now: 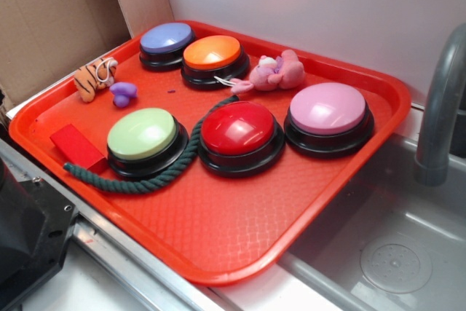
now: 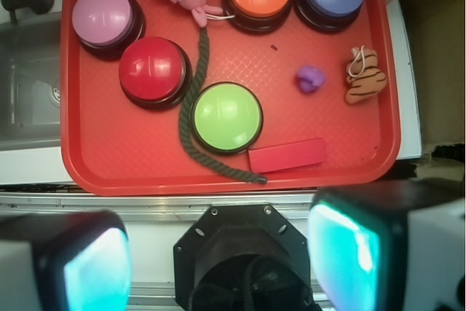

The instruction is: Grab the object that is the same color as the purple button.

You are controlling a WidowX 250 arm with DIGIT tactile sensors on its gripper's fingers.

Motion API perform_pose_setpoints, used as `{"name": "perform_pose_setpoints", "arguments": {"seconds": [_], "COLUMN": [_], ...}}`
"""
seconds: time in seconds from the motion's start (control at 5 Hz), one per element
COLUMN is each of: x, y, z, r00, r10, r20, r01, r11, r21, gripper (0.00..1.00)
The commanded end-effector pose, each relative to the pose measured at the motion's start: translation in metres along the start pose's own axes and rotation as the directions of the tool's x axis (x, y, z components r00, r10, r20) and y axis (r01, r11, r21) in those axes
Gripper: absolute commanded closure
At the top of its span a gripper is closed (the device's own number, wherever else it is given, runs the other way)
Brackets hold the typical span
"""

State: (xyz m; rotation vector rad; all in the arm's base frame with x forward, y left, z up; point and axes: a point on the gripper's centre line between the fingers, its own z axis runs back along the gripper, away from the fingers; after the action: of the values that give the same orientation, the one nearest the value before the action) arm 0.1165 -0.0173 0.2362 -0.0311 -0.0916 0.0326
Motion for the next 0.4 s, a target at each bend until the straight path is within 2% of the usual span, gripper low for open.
{"name": "perform_pose_setpoints", "arguments": {"seconds": [0.0, 0.2], "x": [0.000, 0.007], "y": [0.000, 0.011], "z": [0.000, -0.003], "r00": [1.000, 0.990], "r10": [0.000, 0.138], "r20": [0.000, 0.028], "r01": [0.000, -0.138], "r11": [1.000, 0.990], "r21": [0.000, 0.002], "gripper": [0.00, 0.00]}}
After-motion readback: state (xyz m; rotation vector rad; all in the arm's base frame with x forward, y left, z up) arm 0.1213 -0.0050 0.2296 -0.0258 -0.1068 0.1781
